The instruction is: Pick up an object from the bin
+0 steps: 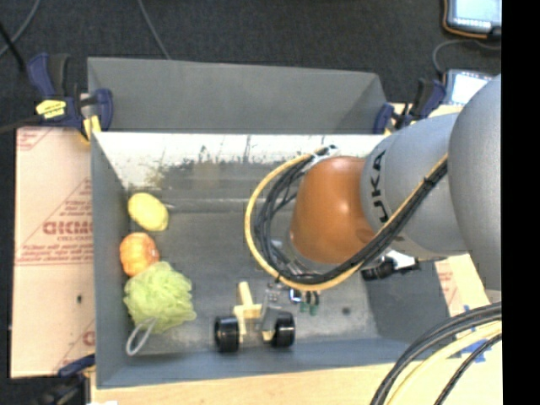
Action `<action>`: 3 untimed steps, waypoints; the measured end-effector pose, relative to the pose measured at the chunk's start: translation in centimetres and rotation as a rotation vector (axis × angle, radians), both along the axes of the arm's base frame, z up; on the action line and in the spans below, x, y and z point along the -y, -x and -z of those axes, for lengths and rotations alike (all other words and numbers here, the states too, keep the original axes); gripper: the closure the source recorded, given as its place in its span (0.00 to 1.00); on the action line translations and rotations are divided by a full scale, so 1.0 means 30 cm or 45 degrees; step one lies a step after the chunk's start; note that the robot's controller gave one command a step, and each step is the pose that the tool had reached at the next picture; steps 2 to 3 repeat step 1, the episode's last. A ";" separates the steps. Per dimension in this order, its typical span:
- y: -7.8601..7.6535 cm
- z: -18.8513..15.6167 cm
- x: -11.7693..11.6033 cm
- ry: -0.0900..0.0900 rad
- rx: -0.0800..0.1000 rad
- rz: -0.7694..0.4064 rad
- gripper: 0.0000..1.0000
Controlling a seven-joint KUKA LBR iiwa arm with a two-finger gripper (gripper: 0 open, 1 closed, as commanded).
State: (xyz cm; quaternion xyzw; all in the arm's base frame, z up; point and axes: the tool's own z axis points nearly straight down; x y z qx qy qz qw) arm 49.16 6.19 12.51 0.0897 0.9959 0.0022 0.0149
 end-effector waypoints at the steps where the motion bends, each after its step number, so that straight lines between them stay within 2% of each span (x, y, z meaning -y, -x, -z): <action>1: 0.026 0.096 0.016 -0.011 0.000 0.266 0.00; 3: 0.026 0.096 0.016 -0.011 0.000 0.266 0.00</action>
Offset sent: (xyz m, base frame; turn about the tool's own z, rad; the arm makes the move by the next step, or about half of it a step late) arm -0.0155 0.0127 -0.0481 -0.0390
